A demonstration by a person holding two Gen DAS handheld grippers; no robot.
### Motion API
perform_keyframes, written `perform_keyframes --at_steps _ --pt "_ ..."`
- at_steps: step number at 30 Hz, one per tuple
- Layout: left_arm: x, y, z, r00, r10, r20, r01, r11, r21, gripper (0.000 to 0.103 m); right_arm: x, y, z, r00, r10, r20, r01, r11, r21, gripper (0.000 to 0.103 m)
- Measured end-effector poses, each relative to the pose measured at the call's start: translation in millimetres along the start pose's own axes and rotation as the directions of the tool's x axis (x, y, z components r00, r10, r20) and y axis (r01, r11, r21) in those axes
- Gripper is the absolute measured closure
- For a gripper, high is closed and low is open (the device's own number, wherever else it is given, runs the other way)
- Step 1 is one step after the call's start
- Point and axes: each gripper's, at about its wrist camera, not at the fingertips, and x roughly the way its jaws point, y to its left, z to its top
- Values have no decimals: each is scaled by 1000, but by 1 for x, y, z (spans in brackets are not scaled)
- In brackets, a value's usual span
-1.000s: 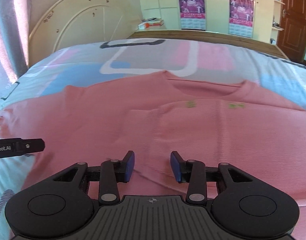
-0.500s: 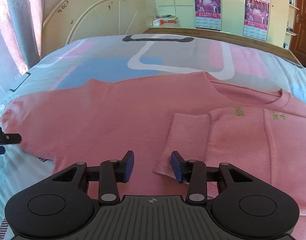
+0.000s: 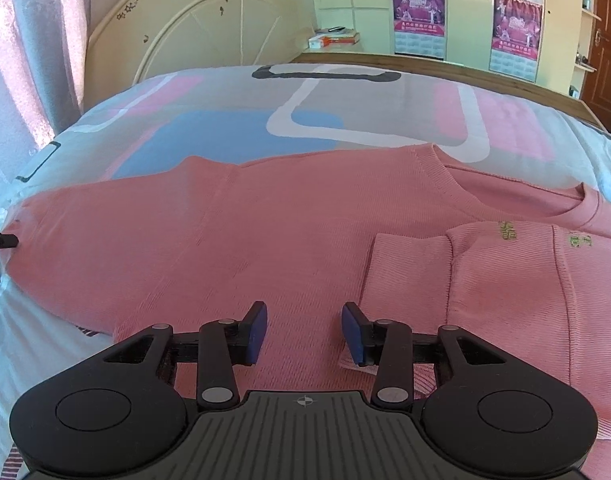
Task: Fold small clothes
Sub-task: 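Move the left gripper to the other sleeve cuff and grasp it, then fold the sleeve across the body with the left gripper and release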
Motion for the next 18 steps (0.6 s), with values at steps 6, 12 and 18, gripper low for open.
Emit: perform_keyframes --at_steps 6,12,18 --pt "12 5 10 1000 1 18 -1 1000 -7 95 1 -2 1 1000 -19 8 18 1000 4 62" --pt "-3 -16 8 997 -45 67 42 998 46 98 8 -6 1 1000 -5 -28 5 1000 16 61" --pt "-52 -90 -10 970 -236 64 214 945 247 98 -12 -19 5 1000 3 16 -4 998 69 61"
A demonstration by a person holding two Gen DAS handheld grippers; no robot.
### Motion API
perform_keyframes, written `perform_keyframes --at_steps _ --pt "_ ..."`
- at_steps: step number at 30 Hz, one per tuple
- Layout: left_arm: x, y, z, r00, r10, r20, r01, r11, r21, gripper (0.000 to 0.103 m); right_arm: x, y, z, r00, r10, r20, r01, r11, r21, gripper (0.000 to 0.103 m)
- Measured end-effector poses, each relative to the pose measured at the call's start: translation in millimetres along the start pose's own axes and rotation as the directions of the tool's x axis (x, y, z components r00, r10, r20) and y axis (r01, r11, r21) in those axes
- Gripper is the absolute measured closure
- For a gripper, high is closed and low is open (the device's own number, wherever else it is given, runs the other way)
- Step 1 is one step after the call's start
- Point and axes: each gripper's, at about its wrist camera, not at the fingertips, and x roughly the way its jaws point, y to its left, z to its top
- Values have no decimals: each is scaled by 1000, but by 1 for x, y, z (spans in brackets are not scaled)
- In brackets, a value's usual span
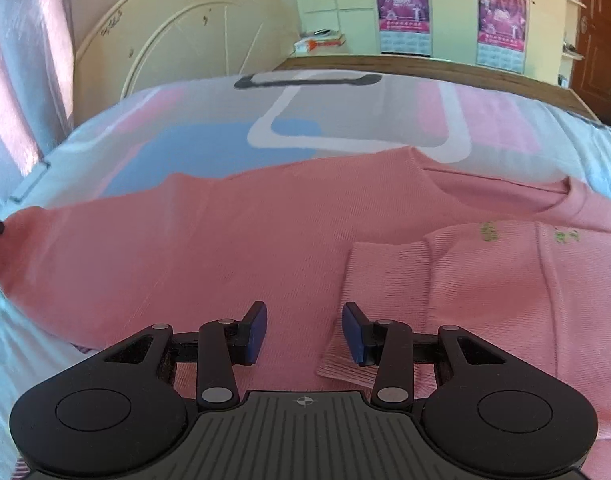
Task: Fold small clothes
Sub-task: 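Fold the sleeve across the body with the left gripper and release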
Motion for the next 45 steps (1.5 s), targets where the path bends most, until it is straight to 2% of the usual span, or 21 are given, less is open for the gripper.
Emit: perform_keyframes --at_steps 2,5,8,11,13,15,17,18,19,20,21,23,24,26,27,29,32,36,42,44,45 --pt "-10 -40 -8 997 -82 -15 83 992 96 98 -10 -9 1 1000 5 17 -5 999 36 61" --pt "-19 -105 -31 972 -219 -82 232 948 216 98 -29 -28 2 999 -9 52 5 997 81 61" --pt "-21 -168 -67 928 -328 -178 368 881 298 98 -47 -50 1 997 -35 75 26 992 121 61" --pt "-19 -217 -109 878 -392 -275 471 811 349 98 -65 -72 -6 993 -70 90 56 986 157 61" --pt "-17 -244 -139 845 -411 -343 524 766 372 98 -76 -87 -12 991 -97 92 79 980 182 61" --pt "-13 -260 -166 828 -395 -398 543 740 397 98 -84 -100 -20 989 -119 89 99 974 206 61" --pt "-4 -265 -187 823 -345 -452 535 740 408 94 -92 -113 -27 988 -131 81 110 967 229 61" --pt "1 -264 -194 815 -315 -486 529 746 405 83 -94 -117 -29 988 -131 77 109 965 239 61" --pt "4 -263 -198 809 -294 -509 524 752 400 79 -96 -121 -31 989 -125 74 104 964 244 61" --pt "5 -260 -201 807 -274 -523 516 758 399 69 -98 -122 -33 991 -116 72 95 964 247 61" --pt "3 -256 -202 809 -264 -526 510 760 402 54 -99 -122 -34 991 -109 74 88 966 244 61" --pt "0 -243 -195 835 -252 -489 477 773 417 32 -101 -119 -35 992 -96 81 76 971 228 61" --pt "-4 -235 -190 851 -250 -462 460 780 424 31 -100 -117 -36 993 -87 83 67 973 220 61" --pt "-8 -218 -181 870 -231 -435 426 796 430 31 -96 -106 -33 994 -63 87 45 980 195 59" --pt "-7 -211 -174 881 -217 -421 403 811 425 31 -91 -100 -31 995 -52 86 36 983 179 58" --pt "-4 -193 -163 902 -181 -393 347 844 409 31 -85 -85 -29 996 -26 87 13 990 142 44" --pt "5 -169 -151 928 -101 -359 246 889 386 31 -77 -60 -28 996 6 90 -11 998 61 43" --pt "13 -152 -144 938 -55 -342 180 922 344 32 -59 -26 -28 997 1 84 6 996 -84 43" --pt "9 -142 -139 940 -48 -338 173 920 352 31 -24 -3 -33 993 -97 69 110 971 -215 46" --pt "10 -140 -137 940 -46 -337 171 921 350 31 -19 -5 -32 993 -97 62 107 973 -205 68" --pt "10 -140 -137 940 -47 -338 171 922 348 30 -17 -8 -30 994 -89 56 97 979 -180 72"
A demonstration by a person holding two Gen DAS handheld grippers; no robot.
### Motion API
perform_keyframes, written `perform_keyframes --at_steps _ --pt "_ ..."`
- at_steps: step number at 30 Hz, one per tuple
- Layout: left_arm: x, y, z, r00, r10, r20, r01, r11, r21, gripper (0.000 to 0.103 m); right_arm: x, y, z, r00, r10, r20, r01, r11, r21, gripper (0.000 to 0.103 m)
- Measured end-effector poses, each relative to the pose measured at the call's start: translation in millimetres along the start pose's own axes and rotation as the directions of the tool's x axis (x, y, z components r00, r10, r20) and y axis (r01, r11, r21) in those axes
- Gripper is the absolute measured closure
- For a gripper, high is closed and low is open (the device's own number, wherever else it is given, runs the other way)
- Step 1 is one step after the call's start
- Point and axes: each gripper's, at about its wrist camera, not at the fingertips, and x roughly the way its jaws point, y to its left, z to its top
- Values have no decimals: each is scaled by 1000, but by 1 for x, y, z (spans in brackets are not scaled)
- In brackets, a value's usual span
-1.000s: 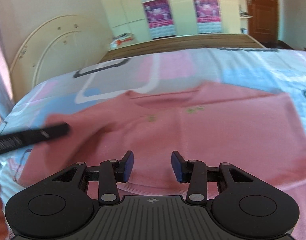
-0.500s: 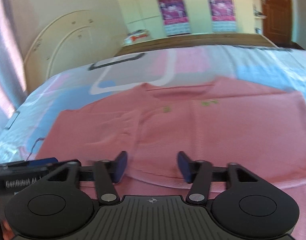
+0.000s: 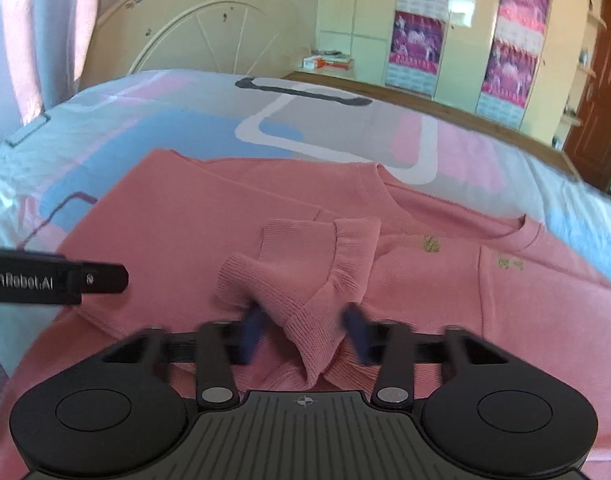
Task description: Fold small clothes
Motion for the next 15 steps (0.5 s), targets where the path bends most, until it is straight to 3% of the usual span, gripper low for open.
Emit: perform_keyframes --at_steps 2,10,11,15 --pt "-2 1 -1 1000 0 3 0 1000 1 30 -4 -9 3 1000 19 17 -20 998 53 84" --pt "-2 -6 -3 1000 -4 2 4 1000 20 29 -54 -68 17 990 65 127 -102 945 312 89" --pt "-1 -8 -4 1000 -3 1 3 1000 27 29 -60 -78 14 990 56 130 -99 932 350 97" --pt "2 -18 -8 1000 3 -3 -3 998 61 27 -65 -120 -9 997 26 67 -56 865 499 98"
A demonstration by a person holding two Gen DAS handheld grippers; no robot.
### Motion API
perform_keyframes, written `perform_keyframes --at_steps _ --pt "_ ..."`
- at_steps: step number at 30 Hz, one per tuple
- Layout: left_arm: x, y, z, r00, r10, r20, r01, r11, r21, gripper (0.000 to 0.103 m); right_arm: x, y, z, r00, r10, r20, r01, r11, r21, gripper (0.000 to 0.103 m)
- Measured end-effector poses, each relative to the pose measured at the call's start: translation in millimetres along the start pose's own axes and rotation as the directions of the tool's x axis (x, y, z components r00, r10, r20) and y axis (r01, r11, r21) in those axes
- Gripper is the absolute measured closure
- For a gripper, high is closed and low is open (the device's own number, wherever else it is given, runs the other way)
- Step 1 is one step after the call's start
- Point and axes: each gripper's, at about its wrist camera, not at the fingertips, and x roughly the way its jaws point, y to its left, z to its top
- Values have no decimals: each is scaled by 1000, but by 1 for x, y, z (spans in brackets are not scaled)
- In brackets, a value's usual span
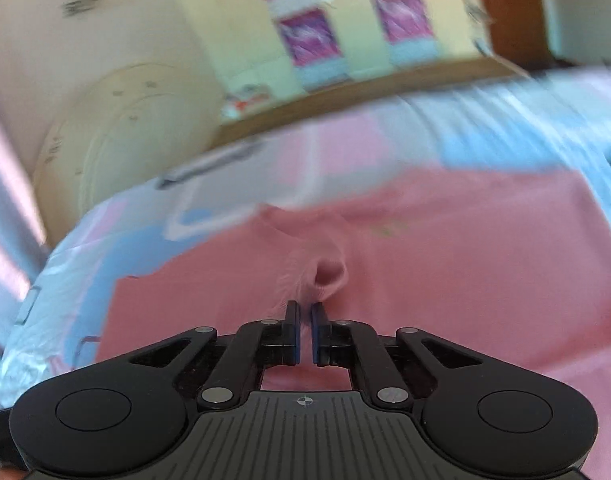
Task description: Fold small clothes
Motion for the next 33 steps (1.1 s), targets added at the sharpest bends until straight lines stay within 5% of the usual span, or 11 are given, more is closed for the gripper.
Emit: perform_keyframes --at_steps 6,8,10,13,17,18,19,20,25,33 --pt "-6 -1 0 1000 -15 2 15 1000 11 26 0 -33 -1 999 -12 -35 14 998 60 90" --pt "-8 2 1 1000 -8 3 8 1000 5 25 2 -36 1 999 -26 -35 28 998 64 68" --pt "-9 6 3 1000 2 8 -2 1000 -2 25 5 -38 2 1000 -14 -27 17 996 86 56" --pt "-10 12 6 1000 21 13 -21 1000 -10 25 16 -33 5 999 13 -48 -9 997 76 56" --pt "-9 18 10 999 40 15 -40 999 -24 25 40 -20 4 995 0 -97 2 1000 22 62" --pt "-9 19 10 999 43 18 -43 999 -26 25 43 -16 4 996 -18 -92 18 1000 -3 70" --pt "-9 21 11 999 46 20 -46 999 -27 25 43 -13 3 996 -19 -92 17 1000 -22 94" --pt "-10 21 12 998 50 23 -50 998 -27 25 43 -11 4 995 -1 -97 0 1000 -17 98" --pt "-11 25 16 997 62 36 -60 997 -39 25 17 -2 10 1000 18 -12 -19 996 -83 98" --pt "-6 20 18 997 57 43 -56 997 -45 22 -24 -27 21 988 -114 107 131 977 -168 102"
